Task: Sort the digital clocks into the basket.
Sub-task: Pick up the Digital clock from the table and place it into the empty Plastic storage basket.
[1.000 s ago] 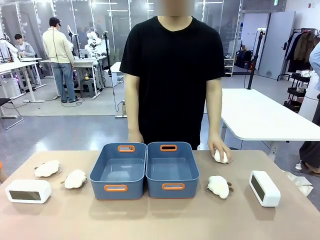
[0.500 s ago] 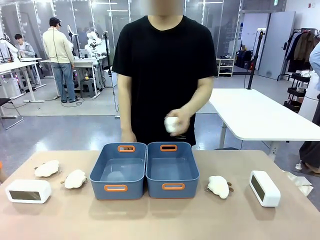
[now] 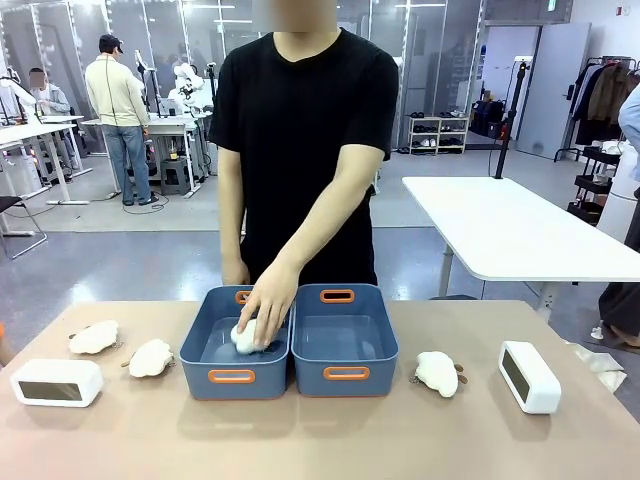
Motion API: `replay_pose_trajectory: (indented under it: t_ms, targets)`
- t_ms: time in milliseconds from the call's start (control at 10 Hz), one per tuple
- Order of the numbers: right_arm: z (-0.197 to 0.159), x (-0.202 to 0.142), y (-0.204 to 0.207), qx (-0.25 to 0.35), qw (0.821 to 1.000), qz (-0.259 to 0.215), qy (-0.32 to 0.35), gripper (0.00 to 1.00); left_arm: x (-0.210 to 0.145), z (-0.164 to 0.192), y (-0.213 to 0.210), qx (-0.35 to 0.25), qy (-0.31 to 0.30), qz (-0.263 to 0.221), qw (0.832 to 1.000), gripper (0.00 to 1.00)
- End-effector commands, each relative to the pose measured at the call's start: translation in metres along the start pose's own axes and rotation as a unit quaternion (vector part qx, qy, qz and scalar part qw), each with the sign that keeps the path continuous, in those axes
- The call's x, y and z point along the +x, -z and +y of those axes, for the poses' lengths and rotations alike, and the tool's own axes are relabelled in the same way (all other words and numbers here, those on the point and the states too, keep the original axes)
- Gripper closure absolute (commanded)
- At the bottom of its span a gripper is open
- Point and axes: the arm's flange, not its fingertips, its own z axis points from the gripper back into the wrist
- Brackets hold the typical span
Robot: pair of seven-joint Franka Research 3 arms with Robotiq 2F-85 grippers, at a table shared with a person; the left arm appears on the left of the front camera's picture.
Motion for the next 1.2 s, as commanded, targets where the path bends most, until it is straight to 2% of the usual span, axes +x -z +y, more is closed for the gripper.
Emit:
replay_pose_trajectory:
  t_ms: [0,400,500,600,700,800,900,1000,1100]
  targets:
    - [0.000,0.001,0.000,0.006,1.000,-0.004,-0.001,0.00,0.004,0.001,-0.003,-0.009,0.011,-0.001,1.000,0.00]
    - [0.000,0.001,0.000,0.006,1.000,-0.004,-0.001,0.00,0.000,0.000,0.000,0.000,0.000,0.000,1.000,0.00]
    - [0.000,0.001,0.000,0.006,1.000,-0.004,-0.001,0.00,0.002,-0.009,0.002,0.029,0.076,0.026,0.996,0.00]
    - [0.000,0.001,0.000,0.006,1.000,-0.004,-0.001,0.00,0.011,-0.021,0.012,0.078,0.164,0.069,0.981,0.00]
    - [0.000,0.001,0.000,0.006,1.000,-0.004,-0.001,0.00,0.020,-0.033,0.029,0.129,0.256,0.106,0.952,0.00]
    - [0.000,0.001,0.000,0.006,1.000,-0.004,-0.001,0.00,0.024,-0.045,0.051,0.167,0.373,0.166,0.897,0.00]
    - [0.000,0.001,0.000,0.006,1.000,-0.004,-0.001,0.00,0.025,-0.054,0.079,0.209,0.490,0.222,0.817,0.00]
    - [0.000,0.001,0.000,0.006,1.000,-0.004,-0.001,0.00,0.028,-0.061,0.102,0.215,0.556,0.256,0.761,0.00]
    - [0.000,0.001,0.000,0.006,1.000,-0.004,-0.001,0.00,0.031,-0.068,0.124,0.183,0.578,0.284,0.743,0.00]
